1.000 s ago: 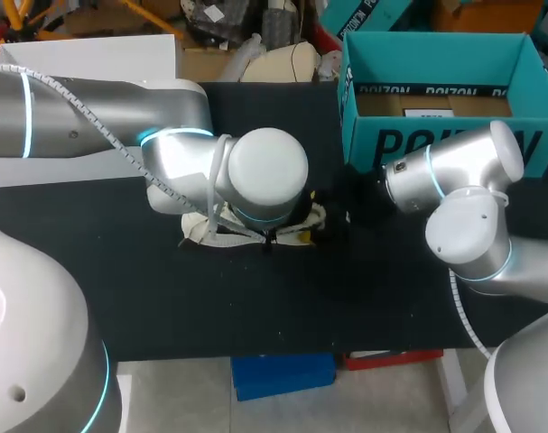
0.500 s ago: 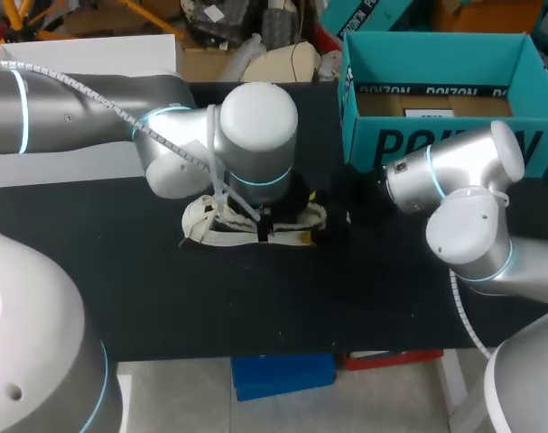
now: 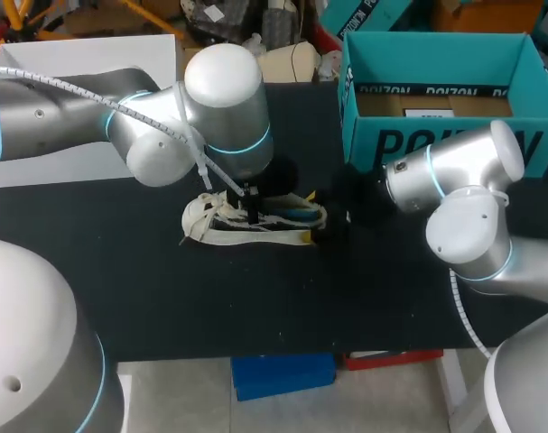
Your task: Take the shoe out of the shoebox, open the shoe tongue, remove and reinsert the insole, then place the shoe into the shoebox
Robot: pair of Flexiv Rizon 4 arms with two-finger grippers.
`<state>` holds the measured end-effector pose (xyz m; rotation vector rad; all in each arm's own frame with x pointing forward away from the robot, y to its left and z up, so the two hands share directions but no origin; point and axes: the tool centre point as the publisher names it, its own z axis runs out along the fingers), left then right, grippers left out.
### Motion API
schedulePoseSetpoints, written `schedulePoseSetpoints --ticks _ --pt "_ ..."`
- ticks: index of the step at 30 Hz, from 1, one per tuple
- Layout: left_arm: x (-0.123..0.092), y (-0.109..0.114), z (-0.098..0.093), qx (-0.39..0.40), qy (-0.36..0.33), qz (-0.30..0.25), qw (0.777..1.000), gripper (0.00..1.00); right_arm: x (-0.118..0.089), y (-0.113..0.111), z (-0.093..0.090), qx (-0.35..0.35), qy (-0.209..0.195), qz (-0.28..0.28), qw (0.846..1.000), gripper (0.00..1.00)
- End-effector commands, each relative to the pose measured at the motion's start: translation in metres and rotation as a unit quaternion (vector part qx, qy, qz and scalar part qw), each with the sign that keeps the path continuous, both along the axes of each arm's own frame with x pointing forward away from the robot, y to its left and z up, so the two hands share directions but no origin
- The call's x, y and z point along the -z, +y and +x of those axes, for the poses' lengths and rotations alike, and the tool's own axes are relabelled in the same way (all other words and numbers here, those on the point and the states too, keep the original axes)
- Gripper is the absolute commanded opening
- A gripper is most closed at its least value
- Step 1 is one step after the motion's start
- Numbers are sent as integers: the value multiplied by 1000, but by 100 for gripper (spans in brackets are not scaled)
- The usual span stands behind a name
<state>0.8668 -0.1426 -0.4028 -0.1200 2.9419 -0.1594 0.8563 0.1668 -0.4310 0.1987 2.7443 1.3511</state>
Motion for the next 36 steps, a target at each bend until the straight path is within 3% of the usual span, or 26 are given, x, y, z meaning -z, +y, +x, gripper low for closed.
schedulePoseSetpoints --ticks 1,17,18,19,23,36 --pt "-13 8 -8 4 -6 -11 1000 0 1 -2 -2 0 0 -1 1000 0" --pt "-5 -11 -17 61 16 -44 997 0 1 -2 -2 0 0 -1 1000 0" --pt "-5 -12 -18 63 17 -46 997 12 1 -2 -2 0 0 -1 1000 0" --pt "-5 -13 -18 66 16 -47 997 32 1 -2 -2 0 0 -1 1000 0" --pt "-6 -14 -19 71 3 -52 996 44 1 -2 -2 0 0 -1 1000 0" --pt "-2 -30 -21 85 -57 -49 994 40 1 -2 -2 0 0 -1 1000 0"
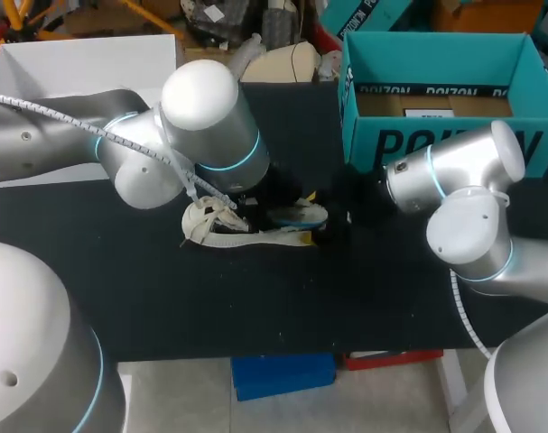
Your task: Take the shoe out of the shoebox, open the shoe tongue, remove and reinsert the insole, then place the shoe into the shoebox
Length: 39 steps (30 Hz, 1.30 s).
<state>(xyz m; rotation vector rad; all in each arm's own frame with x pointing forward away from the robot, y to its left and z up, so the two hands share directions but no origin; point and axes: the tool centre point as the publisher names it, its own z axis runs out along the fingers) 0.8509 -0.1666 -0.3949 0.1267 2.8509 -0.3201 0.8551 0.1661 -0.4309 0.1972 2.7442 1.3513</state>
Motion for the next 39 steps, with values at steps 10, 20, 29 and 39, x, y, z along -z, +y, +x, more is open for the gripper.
schedulePoseSetpoints --ticks 10,20,29,39 --pt "10 -21 0 -6 -39 -14 999 38 1 -1 -1 0 0 -1 1000 0" --pt "3 -41 5 -5 -47 -40 998 37 1 -1 -1 0 0 -1 1000 0" --pt "1 -53 6 0 -45 -48 998 26 1 -1 -1 0 0 -1 1000 0" --pt "-3 -54 -1 18 -32 -50 998 0 1 -1 -1 0 0 -1 1000 0"
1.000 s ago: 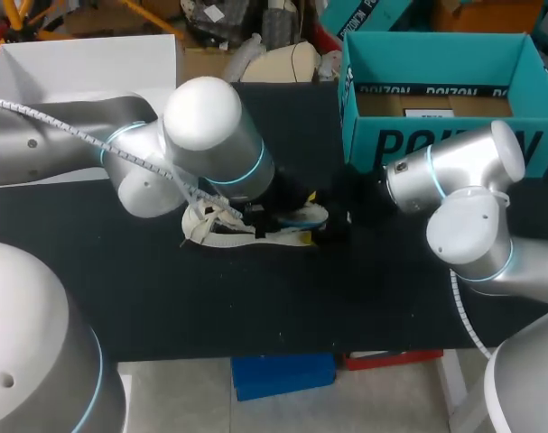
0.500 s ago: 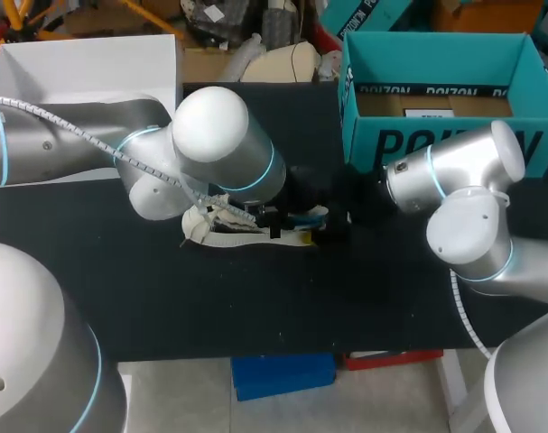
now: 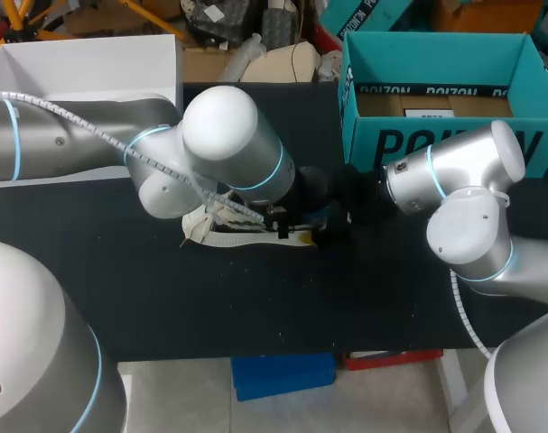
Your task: Take the shoe out of the shoebox, open the shoe tongue, remove and reinsert the insole, then place the shoe into the shoebox
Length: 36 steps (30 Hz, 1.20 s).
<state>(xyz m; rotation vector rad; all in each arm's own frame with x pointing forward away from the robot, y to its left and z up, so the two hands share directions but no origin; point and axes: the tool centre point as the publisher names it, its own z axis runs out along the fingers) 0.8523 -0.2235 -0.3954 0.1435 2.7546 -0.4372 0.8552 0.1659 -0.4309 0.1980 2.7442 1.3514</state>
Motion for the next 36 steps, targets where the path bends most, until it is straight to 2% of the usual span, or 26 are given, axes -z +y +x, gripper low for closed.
schedulePoseSetpoints --ticks 1,6,15,23,30,34,36 --pt "-6 3 -5 13 7 -7 1000 0 1 -1 -1 0 0 -1 1000 0" --pt "-23 7 -19 30 21 -27 999 0 1 -1 -1 0 0 -1 1000 0" --pt "-69 3 -53 55 32 -85 994 0 1 -1 -1 0 0 -1 1000 0" --pt "-138 -13 -80 68 56 -172 981 0 1 -1 -1 0 0 -1 1000 0" --pt "-206 -11 -98 108 145 -273 945 0 1 -1 -1 0 0 -1 1000 0" --pt "-245 0 -101 138 213 -335 907 0 1 -1 -1 0 0 -1 1000 0" --pt "-262 5 -101 155 260 -370 878 0 1 -1 -1 0 0 -1 1000 0"
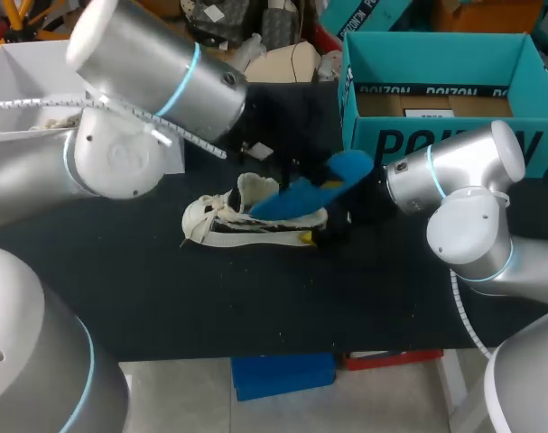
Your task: Take the shoe out of the shoebox, open the shoe tongue, remove and reinsert the insole, then place the shoe into the shoebox
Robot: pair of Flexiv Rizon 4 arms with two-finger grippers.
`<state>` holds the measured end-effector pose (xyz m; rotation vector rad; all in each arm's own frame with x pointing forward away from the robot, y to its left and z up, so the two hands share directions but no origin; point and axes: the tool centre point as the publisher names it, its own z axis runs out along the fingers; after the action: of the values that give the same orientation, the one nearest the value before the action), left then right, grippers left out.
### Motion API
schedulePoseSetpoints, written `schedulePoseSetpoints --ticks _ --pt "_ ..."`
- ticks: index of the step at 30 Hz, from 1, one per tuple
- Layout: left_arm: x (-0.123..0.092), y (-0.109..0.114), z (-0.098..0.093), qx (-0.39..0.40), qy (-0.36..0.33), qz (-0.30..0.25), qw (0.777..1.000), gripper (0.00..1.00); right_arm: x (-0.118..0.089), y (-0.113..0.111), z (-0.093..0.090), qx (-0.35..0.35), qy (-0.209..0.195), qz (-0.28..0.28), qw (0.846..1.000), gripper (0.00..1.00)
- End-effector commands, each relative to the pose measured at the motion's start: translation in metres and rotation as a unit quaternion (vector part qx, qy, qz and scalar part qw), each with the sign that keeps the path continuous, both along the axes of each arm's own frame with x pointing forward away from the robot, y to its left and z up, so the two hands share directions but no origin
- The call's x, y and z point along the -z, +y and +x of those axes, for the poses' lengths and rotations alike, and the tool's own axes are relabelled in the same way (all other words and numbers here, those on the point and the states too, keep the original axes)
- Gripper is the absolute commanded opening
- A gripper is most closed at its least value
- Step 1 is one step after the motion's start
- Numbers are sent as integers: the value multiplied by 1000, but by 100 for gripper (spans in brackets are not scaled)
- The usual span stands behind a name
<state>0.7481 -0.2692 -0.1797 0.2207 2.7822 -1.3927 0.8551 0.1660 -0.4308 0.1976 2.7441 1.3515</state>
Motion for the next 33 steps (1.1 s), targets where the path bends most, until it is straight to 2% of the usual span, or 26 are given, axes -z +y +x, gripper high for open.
schedulePoseSetpoints --ticks 1,2,21,22,26,33 --pt "-52 53 3 97 128 -115 980 0 1 -1 -1 0 0 -1 1000 0" --pt "-59 54 5 131 167 -138 967 0 1 -1 -1 0 0 -1 1000 0" --pt "-59 54 5 131 167 -138 967 0 1 -1 -1 0 0 -1 1000 0" --pt "-60 59 4 110 191 -151 964 0 1 -1 -1 0 0 -1 1000 0" --pt "-80 67 -4 56 226 -203 951 0 1 -1 -1 0 0 -1 1000 0" --pt "-124 64 -21 -4 219 -230 948 0 1 -1 -1 0 0 -1 1000 0"
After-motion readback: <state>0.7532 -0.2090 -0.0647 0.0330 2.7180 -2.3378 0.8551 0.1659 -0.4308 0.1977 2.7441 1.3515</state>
